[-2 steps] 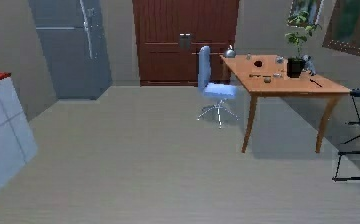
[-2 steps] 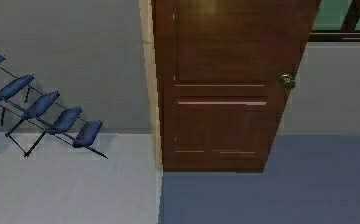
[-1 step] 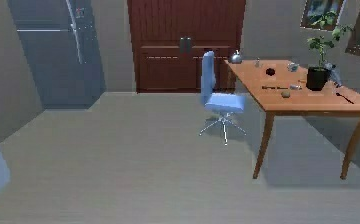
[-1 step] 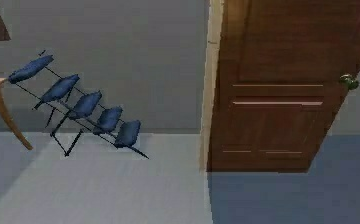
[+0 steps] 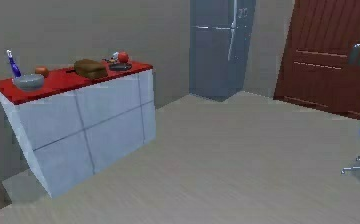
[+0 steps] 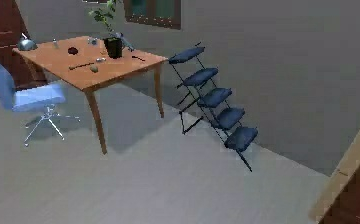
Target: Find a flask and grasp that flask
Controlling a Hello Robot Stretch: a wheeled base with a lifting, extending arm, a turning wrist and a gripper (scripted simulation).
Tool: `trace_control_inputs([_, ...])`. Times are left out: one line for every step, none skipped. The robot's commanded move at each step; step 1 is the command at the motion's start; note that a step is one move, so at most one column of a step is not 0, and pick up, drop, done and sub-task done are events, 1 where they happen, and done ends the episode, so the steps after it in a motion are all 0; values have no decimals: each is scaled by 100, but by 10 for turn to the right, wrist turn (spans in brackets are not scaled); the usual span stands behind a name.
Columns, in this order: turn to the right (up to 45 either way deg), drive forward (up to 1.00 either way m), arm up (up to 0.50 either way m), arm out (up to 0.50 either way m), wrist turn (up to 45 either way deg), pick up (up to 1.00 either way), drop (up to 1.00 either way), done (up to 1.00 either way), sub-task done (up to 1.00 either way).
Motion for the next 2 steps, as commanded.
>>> trace_control_inputs([0,100,0,0,0,0,0,0,0])
trace_control_inputs([0,50,0,0,0,0,0,0,0])
